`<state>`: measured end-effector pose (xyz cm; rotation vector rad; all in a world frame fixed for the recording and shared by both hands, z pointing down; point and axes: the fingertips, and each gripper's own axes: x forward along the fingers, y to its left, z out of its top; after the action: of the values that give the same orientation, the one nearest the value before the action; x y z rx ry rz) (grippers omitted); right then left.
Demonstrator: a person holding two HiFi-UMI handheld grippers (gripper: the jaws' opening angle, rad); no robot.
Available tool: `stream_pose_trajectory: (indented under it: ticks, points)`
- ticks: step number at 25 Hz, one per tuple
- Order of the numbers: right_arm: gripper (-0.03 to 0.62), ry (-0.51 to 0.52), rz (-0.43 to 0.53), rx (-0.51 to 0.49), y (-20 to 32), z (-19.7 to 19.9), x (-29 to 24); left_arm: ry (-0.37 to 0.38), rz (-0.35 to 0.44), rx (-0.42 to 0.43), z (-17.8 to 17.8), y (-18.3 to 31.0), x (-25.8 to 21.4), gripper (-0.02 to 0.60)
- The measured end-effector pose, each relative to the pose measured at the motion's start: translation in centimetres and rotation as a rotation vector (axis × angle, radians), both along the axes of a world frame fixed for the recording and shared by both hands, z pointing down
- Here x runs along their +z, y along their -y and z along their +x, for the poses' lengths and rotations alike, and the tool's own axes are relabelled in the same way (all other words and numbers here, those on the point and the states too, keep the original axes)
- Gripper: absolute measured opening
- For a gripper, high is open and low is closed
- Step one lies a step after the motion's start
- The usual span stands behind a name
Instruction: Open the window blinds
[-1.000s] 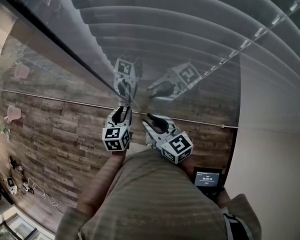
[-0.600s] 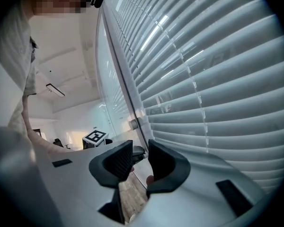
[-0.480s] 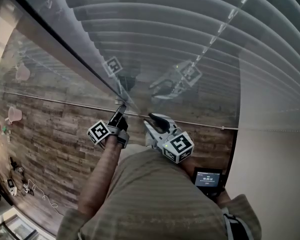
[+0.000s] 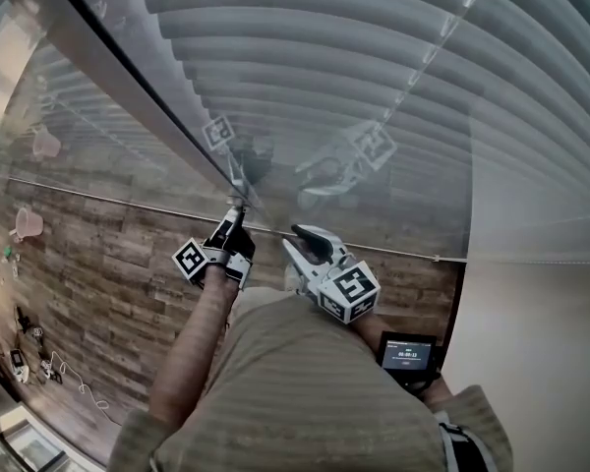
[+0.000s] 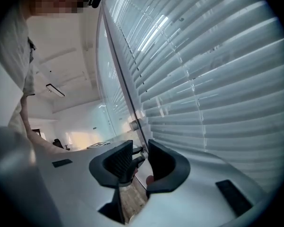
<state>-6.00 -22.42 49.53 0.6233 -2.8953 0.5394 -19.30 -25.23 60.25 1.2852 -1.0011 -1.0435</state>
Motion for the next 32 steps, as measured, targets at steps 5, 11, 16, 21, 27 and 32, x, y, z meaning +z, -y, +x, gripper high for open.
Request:
stream_pose_trajectory:
  ticks: [5, 11, 16, 21, 27, 32]
  points:
    - [0.109, -0.001, 0.005, 0.004, -0.1, 0.4, 0.6, 0.464, -0.026, 0.045, -0.3, -1.2, 0.4, 0.158]
    - [0.109, -0.001, 0.007, 0.017, 1.2, -0.1, -0.5, 1.395, -0.018, 0.252, 1.8, -0.5, -2.5, 0.158]
    - [0.109, 0.007, -0.004, 0.034, 1.3, 0.4, 0.3, 1.396, -0.145, 0.299, 1.8, -0.1, 0.1, 0.153]
    - [0.109, 0.016, -0.010, 0.048, 1.7, 0.5, 1.9, 1.211, -0.143, 0.286, 1.5, -0.1, 1.8, 0.137]
    - [0.107, 0.012, -0.019, 0.060, 2.4, 0.8, 1.8, 1.098, -0.154, 0.307, 1.7, 0.3, 1.9, 0.135]
    - [0.107, 0.014, -0.022, 0.055, 2.2, 0.6, 1.0, 0.872, -0.148, 0.272, 1.4, -0.1, 0.9, 0.135]
